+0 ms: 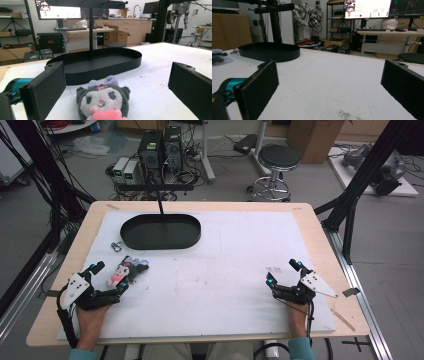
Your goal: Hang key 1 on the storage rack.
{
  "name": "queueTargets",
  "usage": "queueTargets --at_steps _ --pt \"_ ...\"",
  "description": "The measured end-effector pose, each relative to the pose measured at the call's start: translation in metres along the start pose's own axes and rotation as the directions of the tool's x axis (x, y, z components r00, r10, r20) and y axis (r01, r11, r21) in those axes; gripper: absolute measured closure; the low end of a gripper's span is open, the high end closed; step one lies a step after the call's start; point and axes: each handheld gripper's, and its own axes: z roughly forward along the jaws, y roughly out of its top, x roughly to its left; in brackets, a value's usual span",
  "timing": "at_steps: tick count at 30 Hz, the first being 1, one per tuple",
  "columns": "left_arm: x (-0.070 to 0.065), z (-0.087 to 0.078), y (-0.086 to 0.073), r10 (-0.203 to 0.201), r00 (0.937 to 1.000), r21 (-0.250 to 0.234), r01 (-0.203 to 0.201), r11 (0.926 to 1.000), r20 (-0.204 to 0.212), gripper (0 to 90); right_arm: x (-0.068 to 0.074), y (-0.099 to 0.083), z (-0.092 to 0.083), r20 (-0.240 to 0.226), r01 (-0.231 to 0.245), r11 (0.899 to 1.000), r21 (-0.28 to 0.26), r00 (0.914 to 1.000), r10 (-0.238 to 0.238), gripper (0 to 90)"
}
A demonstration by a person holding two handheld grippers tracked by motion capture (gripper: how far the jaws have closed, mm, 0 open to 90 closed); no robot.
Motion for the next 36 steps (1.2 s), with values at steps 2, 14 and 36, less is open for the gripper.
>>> queueTargets --at_steps 2,14,36 --pt "0.000 0.000 0.000 -0.002 1.0000 0.002 0.002 1.0000 0.001 1.7 0.000 0.000 0.000 0.000 -0.002 1.000 0.001 1.0000 0.002 0.6" --pt "0.000 0.002 0.001 0.003 1.0000 0.025 -0.003 0.9997 -0.001 1.7 0.001 0.000 0.001 0.004 0.011 1.000 0.006 0.9999 -0.011 0.7" --pt "0.008 0.003 0.047 0.102 0.9946 0.264 -0.094 0.9601 -0.018 1.7 0.001 0.001 0.002 0.008 0.025 1.000 0.009 0.9997 -0.025 0.7"
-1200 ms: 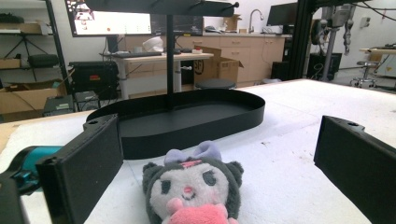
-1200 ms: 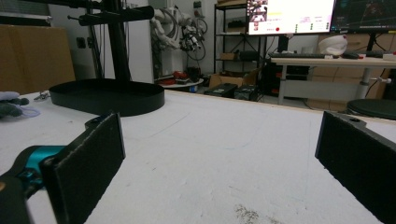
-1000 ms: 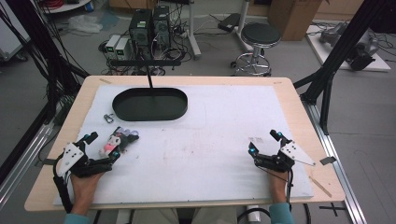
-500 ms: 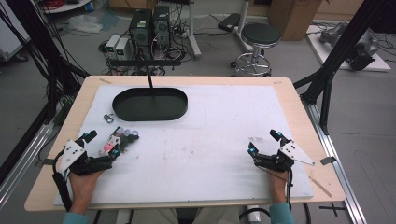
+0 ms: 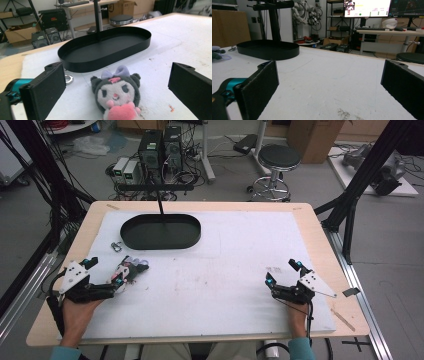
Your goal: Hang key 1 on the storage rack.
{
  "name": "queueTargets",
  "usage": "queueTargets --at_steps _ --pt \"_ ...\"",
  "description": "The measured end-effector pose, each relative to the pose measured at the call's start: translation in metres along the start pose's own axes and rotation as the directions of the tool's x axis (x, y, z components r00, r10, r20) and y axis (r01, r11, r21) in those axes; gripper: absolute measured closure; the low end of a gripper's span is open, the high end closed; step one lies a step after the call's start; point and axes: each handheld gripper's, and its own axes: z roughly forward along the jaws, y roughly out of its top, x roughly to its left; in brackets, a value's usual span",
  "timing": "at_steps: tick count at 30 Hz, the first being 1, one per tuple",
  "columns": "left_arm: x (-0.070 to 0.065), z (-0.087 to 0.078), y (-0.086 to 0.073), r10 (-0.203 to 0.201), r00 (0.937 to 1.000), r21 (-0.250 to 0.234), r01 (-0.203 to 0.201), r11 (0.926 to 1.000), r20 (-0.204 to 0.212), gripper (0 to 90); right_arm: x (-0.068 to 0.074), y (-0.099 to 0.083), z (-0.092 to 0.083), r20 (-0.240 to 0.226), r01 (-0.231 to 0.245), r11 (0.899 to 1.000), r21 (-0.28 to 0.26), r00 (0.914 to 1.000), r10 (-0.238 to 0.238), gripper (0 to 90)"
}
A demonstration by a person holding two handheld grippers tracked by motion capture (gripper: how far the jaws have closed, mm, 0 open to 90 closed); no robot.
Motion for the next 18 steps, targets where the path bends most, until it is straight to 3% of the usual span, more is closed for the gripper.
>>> queueTargets --at_steps 4,6,9,14,18 --pt "0.000 0.001 0.016 0.044 0.9990 0.078 -0.044 0.9960 0.001 1.8 0.001 0.000 0.000 -0.003 -0.009 1.000 0.008 1.0000 0.009 0.7" --pt "0.001 0.002 0.026 0.066 0.9978 0.133 -0.066 0.9889 0.005 1.8 0.001 0.000 0.000 -0.001 -0.006 1.000 0.004 1.0000 0.006 0.7" --pt "0.001 0.003 0.031 0.068 0.9976 0.164 -0.069 0.9839 0.015 1.8 0.001 0.000 0.000 -0.002 -0.010 1.000 0.006 0.9999 0.010 0.7" --pt "0.003 0.005 0.037 0.073 0.9971 0.246 -0.076 0.9663 0.022 1.8 0.001 0.000 0.000 -0.002 -0.010 1.000 0.006 0.9999 0.010 0.7" --pt "0.004 0.007 0.034 0.050 0.9978 0.304 -0.061 0.9508 0.044 1.8 0.001 0.000 0.000 -0.002 -0.009 1.000 0.006 1.0000 0.009 0.7"
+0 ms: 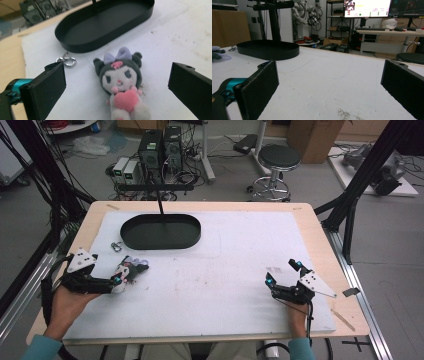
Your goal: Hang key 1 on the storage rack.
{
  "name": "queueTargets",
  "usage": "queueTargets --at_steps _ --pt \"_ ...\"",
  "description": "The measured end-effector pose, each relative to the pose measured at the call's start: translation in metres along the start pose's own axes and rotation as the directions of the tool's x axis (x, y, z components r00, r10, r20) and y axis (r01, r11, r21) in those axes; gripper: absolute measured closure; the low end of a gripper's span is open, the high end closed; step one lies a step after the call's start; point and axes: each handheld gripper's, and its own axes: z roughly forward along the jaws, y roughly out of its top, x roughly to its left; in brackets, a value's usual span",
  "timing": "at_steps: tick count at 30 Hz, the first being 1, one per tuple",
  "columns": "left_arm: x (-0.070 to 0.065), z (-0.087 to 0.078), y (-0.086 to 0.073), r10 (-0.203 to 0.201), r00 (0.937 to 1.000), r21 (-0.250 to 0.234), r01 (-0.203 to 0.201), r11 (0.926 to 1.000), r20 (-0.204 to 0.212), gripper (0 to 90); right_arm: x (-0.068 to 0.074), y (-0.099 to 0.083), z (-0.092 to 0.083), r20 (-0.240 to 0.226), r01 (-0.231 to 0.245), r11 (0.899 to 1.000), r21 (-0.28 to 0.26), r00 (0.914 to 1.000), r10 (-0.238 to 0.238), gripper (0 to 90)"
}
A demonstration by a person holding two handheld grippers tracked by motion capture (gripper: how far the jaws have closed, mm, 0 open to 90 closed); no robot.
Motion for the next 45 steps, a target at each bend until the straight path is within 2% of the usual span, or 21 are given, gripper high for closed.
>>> queueTargets --at_steps 4,7,9,14,16,17,19,22,25,33,37,43,44,45 --pt "-0.001 0.005 -0.002 0.018 0.9998 0.041 -0.018 0.9990 0.004 1.8 0.000 0.000 0.000 -0.001 0.000 1.000 0.000 1.0000 0.000 0.6" --pt "-0.002 0.008 -0.003 0.018 0.9995 0.068 -0.019 0.9975 0.026 1.8 0.000 0.000 0.000 -0.001 0.000 1.000 0.001 1.0000 0.000 0.7" --pt "-0.004 0.012 -0.003 0.038 0.9988 0.112 -0.042 0.9929 0.032 1.8 0.000 0.000 0.000 -0.001 0.000 1.000 0.000 1.0000 0.000 0.7" --pt "-0.007 0.020 -0.005 0.045 0.9980 0.158 -0.052 0.9861 0.043 1.8 0.000 0.000 0.000 0.001 0.001 1.000 0.000 1.0000 -0.001 0.7" --pt "-0.009 0.023 -0.006 0.051 0.9977 0.182 -0.058 0.9816 0.044 1.8 0.000 0.000 0.000 0.000 0.001 1.000 0.000 1.0000 -0.001 0.6" --pt "-0.011 0.026 -0.007 0.054 0.9974 0.204 -0.063 0.9769 0.047 1.9 0.000 0.000 0.000 0.000 0.000 1.000 0.000 1.0000 0.000 0.6" --pt "-0.011 0.027 -0.007 0.057 0.9972 0.209 -0.066 0.9756 0.049 3.4 0.000 0.000 0.000 0.000 0.000 1.000 0.000 1.0000 0.000 0.6" --pt "-0.010 0.029 -0.008 0.041 0.9980 0.221 -0.050 0.9740 0.049 11.8 -0.001 0.000 0.000 0.000 0.004 1.000 -0.004 1.0000 -0.004 0.7" --pt "-0.009 0.030 -0.008 0.028 0.9985 0.231 -0.038 0.9722 0.048 11.9 -0.001 0.000 0.000 0.000 0.000 1.000 -0.002 1.0000 0.000 0.7" --pt "-0.006 0.033 -0.014 0.008 0.9995 0.293 -0.016 0.9561 0.029 11.9 -0.001 0.000 0.000 0.001 0.002 1.000 -0.004 1.0000 -0.002 0.7" --pt "-0.006 0.035 -0.016 -0.005 0.9983 0.309 -0.013 0.9511 0.059 13.3 -0.001 0.000 0.000 0.000 -0.001 1.000 -0.002 1.0000 0.001 0.7" --pt "-0.005 0.038 -0.017 -0.030 0.9974 0.348 0.006 0.9373 0.065 16.5 -0.001 0.000 0.000 0.000 -0.003 1.000 -0.001 1.0000 0.003 0.7" --pt "-0.005 0.039 -0.017 -0.040 0.9970 0.353 0.013 0.9356 0.067 20.2 -0.001 0.000 0.000 0.000 0.003 1.000 -0.005 1.0000 -0.003 0.6" --pt "-0.004 0.039 -0.017 -0.043 0.9964 0.361 0.013 0.9326 0.074 20.2 -0.001 0.000 0.000 0.000 0.003 1.000 -0.005 1.0000 -0.003 0.6"
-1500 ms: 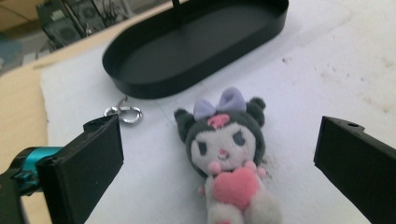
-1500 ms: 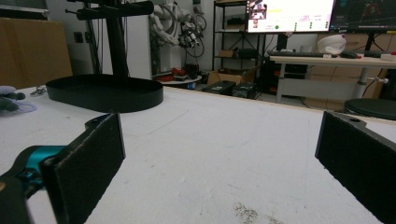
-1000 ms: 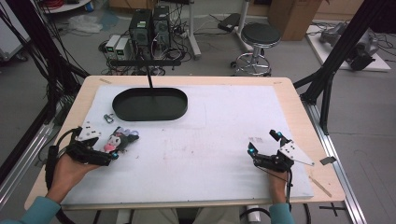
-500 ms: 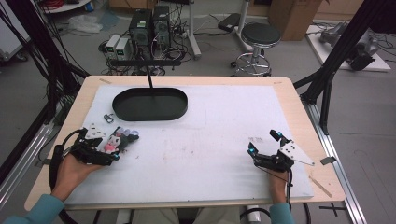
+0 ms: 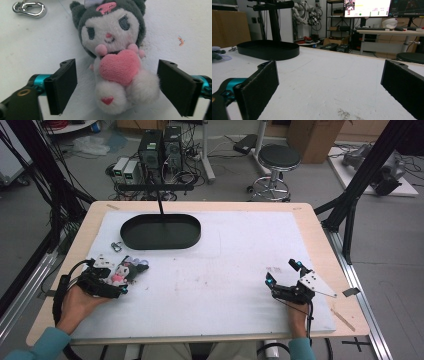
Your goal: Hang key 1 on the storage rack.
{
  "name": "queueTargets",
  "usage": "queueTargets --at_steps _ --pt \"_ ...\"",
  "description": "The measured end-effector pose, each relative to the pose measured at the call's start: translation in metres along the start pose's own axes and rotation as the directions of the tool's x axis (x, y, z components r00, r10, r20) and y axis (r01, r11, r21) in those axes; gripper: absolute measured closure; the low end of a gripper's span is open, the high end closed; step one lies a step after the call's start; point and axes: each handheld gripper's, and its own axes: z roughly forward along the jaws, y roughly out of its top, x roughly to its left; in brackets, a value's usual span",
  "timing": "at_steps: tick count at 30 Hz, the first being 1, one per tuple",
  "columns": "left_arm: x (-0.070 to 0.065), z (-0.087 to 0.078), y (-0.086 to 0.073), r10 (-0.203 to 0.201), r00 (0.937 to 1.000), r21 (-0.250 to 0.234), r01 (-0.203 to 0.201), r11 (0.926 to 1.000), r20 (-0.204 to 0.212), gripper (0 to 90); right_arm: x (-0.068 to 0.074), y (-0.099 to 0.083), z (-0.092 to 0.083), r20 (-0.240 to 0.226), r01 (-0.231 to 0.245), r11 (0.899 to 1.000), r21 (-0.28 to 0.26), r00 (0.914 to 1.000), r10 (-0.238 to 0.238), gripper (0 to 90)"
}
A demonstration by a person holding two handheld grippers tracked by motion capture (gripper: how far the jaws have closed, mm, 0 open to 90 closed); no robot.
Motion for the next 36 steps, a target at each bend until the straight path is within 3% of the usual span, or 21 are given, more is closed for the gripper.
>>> queueTargets --at_steps 6,9,12,17,30,36 --pt "0.001 0.004 0.000 -0.021 0.9995 0.051 0.020 0.9985 0.025 28.4 0.000 0.000 0.000 0.002 -0.007 1.000 0.002 1.0000 0.007 0.7" --pt "0.002 0.004 0.001 -0.041 0.9984 0.055 0.039 0.9977 0.039 42.9 0.000 0.000 0.000 0.002 -0.008 1.000 0.003 1.0000 0.008 0.7" --pt "0.003 0.004 0.001 -0.063 0.9971 0.063 0.060 0.9962 0.043 45.2 0.000 0.000 0.000 0.002 -0.008 1.000 0.002 1.0000 0.008 0.6" --pt "0.006 0.003 0.001 -0.031 0.9978 0.073 0.027 0.9970 0.059 49.5 0.000 0.000 0.000 0.002 -0.007 1.000 0.002 1.0000 0.007 0.6" --pt "0.003 -0.002 0.002 0.011 0.9979 0.032 -0.014 0.9994 0.063 53.0 0.000 0.000 0.000 0.001 -0.008 1.000 0.003 1.0000 0.008 0.7" --pt "0.003 -0.008 0.003 0.022 0.9976 -0.039 -0.019 0.9990 0.065 53.7 0.000 0.000 0.000 0.001 0.000 1.000 0.000 1.0000 0.000 0.7"
